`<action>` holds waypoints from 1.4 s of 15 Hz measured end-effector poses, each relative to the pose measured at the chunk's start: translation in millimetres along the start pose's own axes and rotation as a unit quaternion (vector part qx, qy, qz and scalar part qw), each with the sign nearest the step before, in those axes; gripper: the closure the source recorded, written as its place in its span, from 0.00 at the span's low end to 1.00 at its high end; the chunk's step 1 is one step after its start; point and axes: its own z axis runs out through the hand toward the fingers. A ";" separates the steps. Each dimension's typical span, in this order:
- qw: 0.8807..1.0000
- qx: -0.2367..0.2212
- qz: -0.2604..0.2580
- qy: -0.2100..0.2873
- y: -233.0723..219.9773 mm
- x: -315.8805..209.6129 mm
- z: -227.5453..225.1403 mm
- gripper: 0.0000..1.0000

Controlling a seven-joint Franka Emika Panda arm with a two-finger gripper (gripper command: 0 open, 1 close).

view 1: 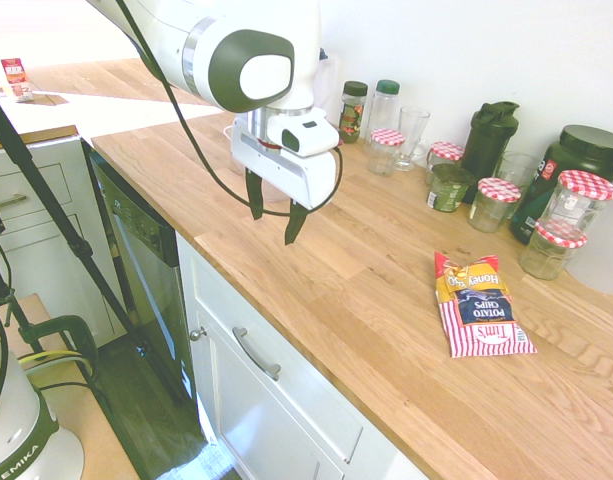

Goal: Put the chip bag into the container

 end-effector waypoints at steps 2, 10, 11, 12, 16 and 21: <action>1.000 -0.002 -0.002 0.002 0.3 0.4 0.5 0.00; 0.996 -0.021 0.063 0.060 73.4 85.2 -12.9 0.00; 0.995 -0.024 0.069 0.074 81.8 102.3 -20.5 0.00; 0.993 -0.027 0.072 0.087 86.8 119.5 -26.5 0.00; 0.988 -0.052 0.056 0.136 79.1 178.6 -22.0 0.00; 0.978 -0.077 0.031 0.191 35.7 211.4 -20.6 0.00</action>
